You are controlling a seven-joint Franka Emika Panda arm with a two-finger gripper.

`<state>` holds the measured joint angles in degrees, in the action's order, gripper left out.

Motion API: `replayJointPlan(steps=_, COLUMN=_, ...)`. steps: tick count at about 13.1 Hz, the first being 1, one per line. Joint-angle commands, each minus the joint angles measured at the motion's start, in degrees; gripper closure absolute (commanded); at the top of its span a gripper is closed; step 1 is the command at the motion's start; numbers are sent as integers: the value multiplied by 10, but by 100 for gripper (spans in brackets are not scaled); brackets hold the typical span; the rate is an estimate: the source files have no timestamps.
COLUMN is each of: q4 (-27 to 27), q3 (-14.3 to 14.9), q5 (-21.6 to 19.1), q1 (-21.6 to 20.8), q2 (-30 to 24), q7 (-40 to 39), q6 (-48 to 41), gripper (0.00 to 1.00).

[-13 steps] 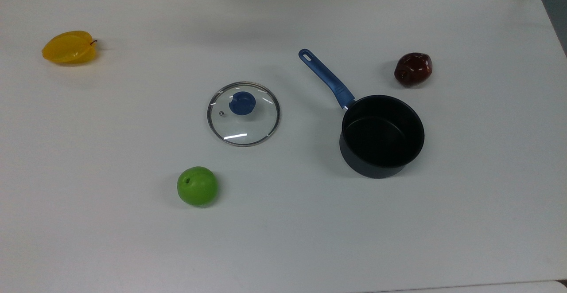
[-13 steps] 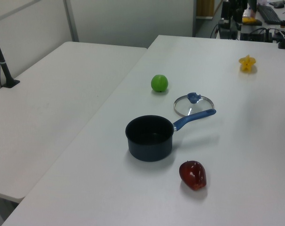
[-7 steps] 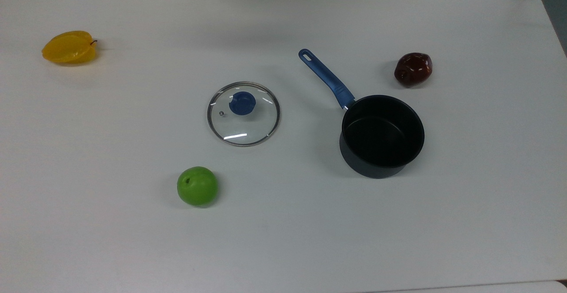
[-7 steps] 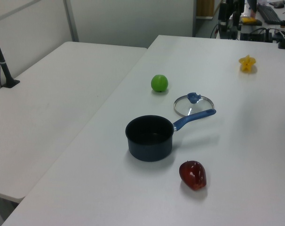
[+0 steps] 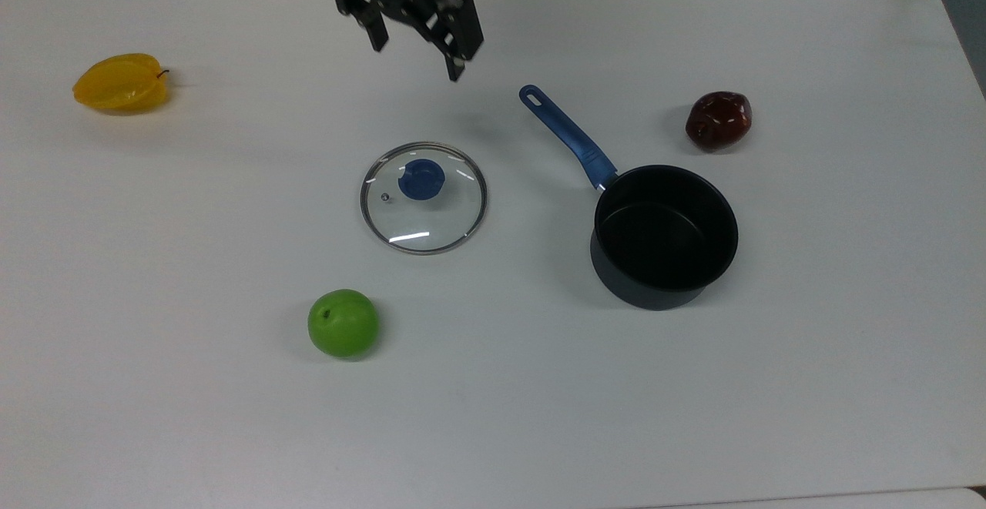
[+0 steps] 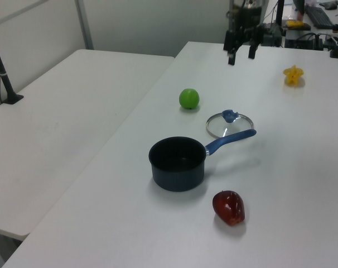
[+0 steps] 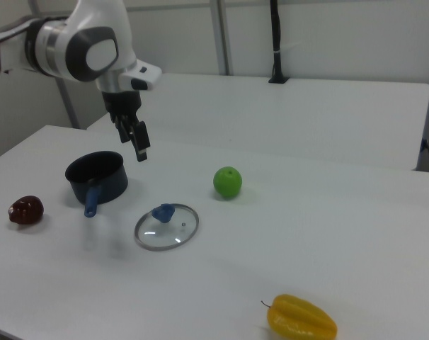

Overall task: Close lid
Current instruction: 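Move the open gripper down over the blue knob of the glass lid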

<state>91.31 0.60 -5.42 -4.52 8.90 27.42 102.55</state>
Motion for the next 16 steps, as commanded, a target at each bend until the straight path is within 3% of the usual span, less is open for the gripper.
replayJointPlan(steps=1, q4=4, q3=8, q5=6, q1=-15, q2=34, q7=12, q6=15, gripper=0)
replayJointPlan(steps=5, q4=42, q3=37, q5=4, q1=-10, q2=51, q7=-105, q6=45, gripper=0)
replayJointPlan(steps=8, q4=77, q3=37, q5=8, q1=-13, q2=85, q7=-109, q6=98, gripper=2)
replayJointPlan(steps=16, q4=76, q3=31, q5=9, q1=-18, q2=134, q7=-108, q6=164, gripper=8)
